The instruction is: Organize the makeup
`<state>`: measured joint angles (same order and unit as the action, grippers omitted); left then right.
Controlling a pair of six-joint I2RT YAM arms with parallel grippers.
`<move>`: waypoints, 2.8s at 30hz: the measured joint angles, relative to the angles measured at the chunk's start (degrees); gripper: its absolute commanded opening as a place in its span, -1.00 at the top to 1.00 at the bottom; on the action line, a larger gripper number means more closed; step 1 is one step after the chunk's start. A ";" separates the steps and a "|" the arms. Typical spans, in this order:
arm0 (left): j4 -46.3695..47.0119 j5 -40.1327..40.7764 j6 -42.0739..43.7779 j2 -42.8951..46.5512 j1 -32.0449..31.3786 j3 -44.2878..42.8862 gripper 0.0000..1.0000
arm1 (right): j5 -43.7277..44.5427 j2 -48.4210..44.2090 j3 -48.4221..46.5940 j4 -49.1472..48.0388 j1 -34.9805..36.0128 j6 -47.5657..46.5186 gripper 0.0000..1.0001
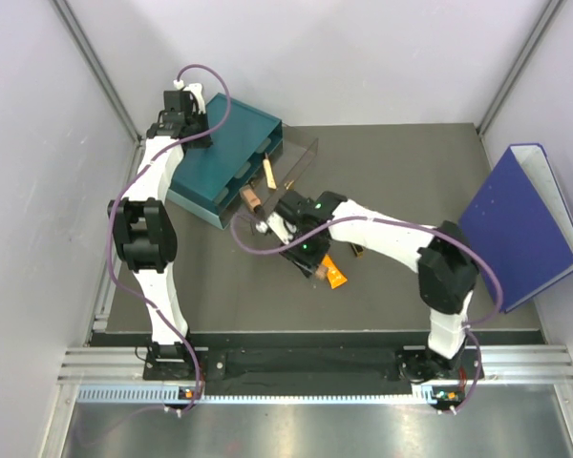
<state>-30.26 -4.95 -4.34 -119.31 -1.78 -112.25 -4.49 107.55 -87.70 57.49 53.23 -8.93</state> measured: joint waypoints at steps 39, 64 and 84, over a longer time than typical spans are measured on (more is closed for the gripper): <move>-0.22 2.38 1.31 0.02 -0.63 -0.04 0.53 | -22.14 23.61 -36.13 -37.73 -21.35 48.46 -0.43; -0.35 2.80 1.25 0.00 -0.79 -0.07 0.48 | -4.59 -9.05 -5.99 -16.72 -21.38 19.39 -0.61; 0.66 2.47 1.33 0.55 -0.79 1.09 0.46 | -7.32 10.80 -1.70 -6.36 -15.50 10.86 -0.02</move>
<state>-29.61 -2.48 -3.01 -118.76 -2.57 -111.15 -11.81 118.34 -89.41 51.13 37.74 1.93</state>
